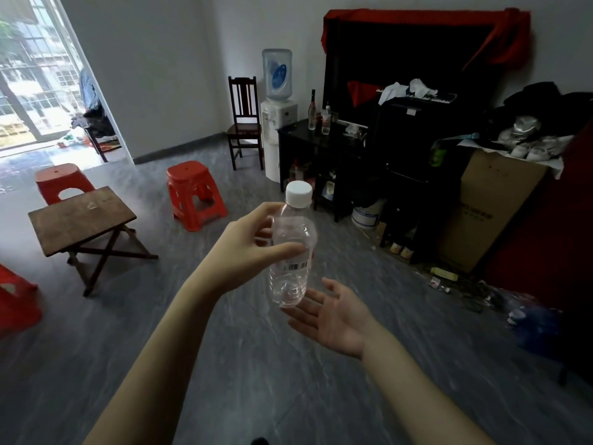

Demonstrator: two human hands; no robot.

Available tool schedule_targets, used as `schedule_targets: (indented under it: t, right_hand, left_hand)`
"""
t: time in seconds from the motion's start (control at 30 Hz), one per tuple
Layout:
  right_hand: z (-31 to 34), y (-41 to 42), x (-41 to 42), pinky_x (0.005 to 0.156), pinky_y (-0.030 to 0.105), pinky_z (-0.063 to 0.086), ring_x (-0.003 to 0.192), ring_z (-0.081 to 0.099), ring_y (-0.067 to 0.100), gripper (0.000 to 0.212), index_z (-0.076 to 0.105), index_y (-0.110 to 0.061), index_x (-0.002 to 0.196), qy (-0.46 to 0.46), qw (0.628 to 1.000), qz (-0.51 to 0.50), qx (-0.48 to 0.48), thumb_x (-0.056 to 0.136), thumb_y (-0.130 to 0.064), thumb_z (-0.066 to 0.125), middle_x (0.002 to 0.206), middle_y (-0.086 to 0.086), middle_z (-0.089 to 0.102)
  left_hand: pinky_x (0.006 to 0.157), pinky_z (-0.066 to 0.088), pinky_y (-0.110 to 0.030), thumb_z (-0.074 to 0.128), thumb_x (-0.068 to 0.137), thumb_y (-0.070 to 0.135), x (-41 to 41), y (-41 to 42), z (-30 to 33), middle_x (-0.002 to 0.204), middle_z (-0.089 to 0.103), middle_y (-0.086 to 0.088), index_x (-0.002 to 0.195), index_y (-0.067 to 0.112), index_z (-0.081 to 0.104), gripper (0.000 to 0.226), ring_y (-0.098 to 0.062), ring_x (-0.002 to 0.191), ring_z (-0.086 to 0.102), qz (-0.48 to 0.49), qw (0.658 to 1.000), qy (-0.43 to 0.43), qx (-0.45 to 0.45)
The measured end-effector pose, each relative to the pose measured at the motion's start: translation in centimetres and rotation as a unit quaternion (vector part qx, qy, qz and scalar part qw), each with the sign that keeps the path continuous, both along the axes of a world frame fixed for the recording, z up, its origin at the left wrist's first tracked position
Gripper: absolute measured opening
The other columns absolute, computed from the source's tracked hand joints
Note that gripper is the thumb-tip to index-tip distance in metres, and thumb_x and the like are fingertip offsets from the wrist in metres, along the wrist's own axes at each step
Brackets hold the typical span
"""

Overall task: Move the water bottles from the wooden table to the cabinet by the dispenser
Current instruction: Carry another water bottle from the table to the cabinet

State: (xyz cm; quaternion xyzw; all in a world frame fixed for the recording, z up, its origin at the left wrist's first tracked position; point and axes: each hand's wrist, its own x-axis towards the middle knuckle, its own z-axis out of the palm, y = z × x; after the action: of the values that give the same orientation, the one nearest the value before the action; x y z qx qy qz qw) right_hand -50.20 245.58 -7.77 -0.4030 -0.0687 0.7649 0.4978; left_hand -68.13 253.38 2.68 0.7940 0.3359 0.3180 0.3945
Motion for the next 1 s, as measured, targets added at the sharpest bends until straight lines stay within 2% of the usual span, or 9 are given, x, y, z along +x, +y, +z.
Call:
schedule_targets:
  t: [0.1, 0.23, 0.5, 0.6, 0.7, 0.8, 1.0]
  right_hand:
    - [0.1, 4.3, 0.5, 0.094, 0.045, 0.05, 0.104, 0.067, 0.033, 0.056, 0.055, -0.001, 0.132, -0.014, 1.0, 0.006, 0.006, 0.098, -0.043, 0.04, 0.119, 0.02, 0.068]
    - [0.8, 11.0, 0.4, 0.1, 0.045, 0.048, 0.109, 0.065, 0.034, 0.056, 0.054, -0.002, 0.134, -0.014, 1.0, 0.003, 0.023, 0.098, -0.043, 0.041, 0.128, 0.021, 0.064]
    - [3.3, 24.3, 0.1, 0.093, 0.044, 0.052, 0.105, 0.068, 0.032, 0.056, 0.054, -0.002, 0.134, -0.027, 0.999, -0.005, 0.042, 0.098, -0.043, 0.042, 0.129, 0.021, 0.064]
    - [3.4, 27.9, 0.5, 0.089, 0.044, 0.054, 0.103, 0.068, 0.032, 0.054, 0.055, -0.002, 0.131, -0.03, 0.999, -0.006, 0.04, 0.097, -0.042, 0.042, 0.126, 0.021, 0.065]
    - [3.4, 31.2, 1.6, 0.086, 0.043, 0.054, 0.102, 0.068, 0.033, 0.053, 0.055, -0.002, 0.129, -0.032, 0.999, -0.016, 0.033, 0.098, -0.042, 0.042, 0.12, 0.021, 0.067]
    - [2.7, 35.3, 3.4, 0.091, 0.044, 0.052, 0.104, 0.067, 0.034, 0.052, 0.056, -0.002, 0.128, -0.03, 0.999, -0.027, 0.03, 0.098, -0.043, 0.042, 0.119, 0.022, 0.068]
    - [2.1, 44.0, 8.7, 0.097, 0.045, 0.048, 0.111, 0.062, 0.036, 0.058, 0.052, 0.0, 0.135, -0.02, 0.998, -0.032, 0.047, 0.095, -0.041, 0.048, 0.125, 0.023, 0.064]
  left_hand:
    - [0.097, 0.058, -0.043, 0.079, 0.069, 0.059, -0.2, 3.8, -0.2, 0.113, 0.074, 0.011, 0.128, 0.04, 0.059, 0.065, -0.007, 0.106, 0.072, 0.0, 1.0, -0.006, 0.011]
    - [0.097, 0.058, -0.04, 0.079, 0.07, 0.059, -0.9, 10.4, 0.5, 0.114, 0.074, 0.017, 0.124, 0.05, 0.057, 0.059, -0.004, 0.105, 0.072, -0.005, 1.0, -0.018, 0.021]
    - [0.095, 0.059, -0.037, 0.079, 0.07, 0.061, -0.8, 24.4, 2.8, 0.111, 0.075, 0.016, 0.127, 0.042, 0.059, 0.063, -0.002, 0.102, 0.072, -0.019, 0.999, -0.024, 0.042]
    - [0.095, 0.058, -0.035, 0.078, 0.068, 0.065, -0.2, 28.4, 2.8, 0.113, 0.074, 0.017, 0.13, 0.043, 0.057, 0.069, -0.001, 0.103, 0.071, -0.025, 0.998, -0.021, 0.045]
    - [0.093, 0.057, -0.031, 0.078, 0.067, 0.066, 0.9, 31.5, 2.6, 0.112, 0.072, 0.023, 0.125, 0.051, 0.057, 0.063, 0.001, 0.103, 0.07, -0.04, 0.998, -0.012, 0.048]
    - [0.089, 0.056, -0.025, 0.078, 0.067, 0.066, 3.1, 35.6, 2.8, 0.112, 0.071, 0.026, 0.116, 0.06, 0.056, 0.055, 0.003, 0.103, 0.07, -0.049, 0.998, -0.006, 0.038]
    - [0.085, 0.051, -0.015, 0.077, 0.066, 0.062, 9.3, 44.1, 2.2, 0.111, 0.071, 0.026, 0.113, 0.061, 0.056, 0.052, 0.004, 0.103, 0.069, -0.055, 0.998, -0.006, 0.033]
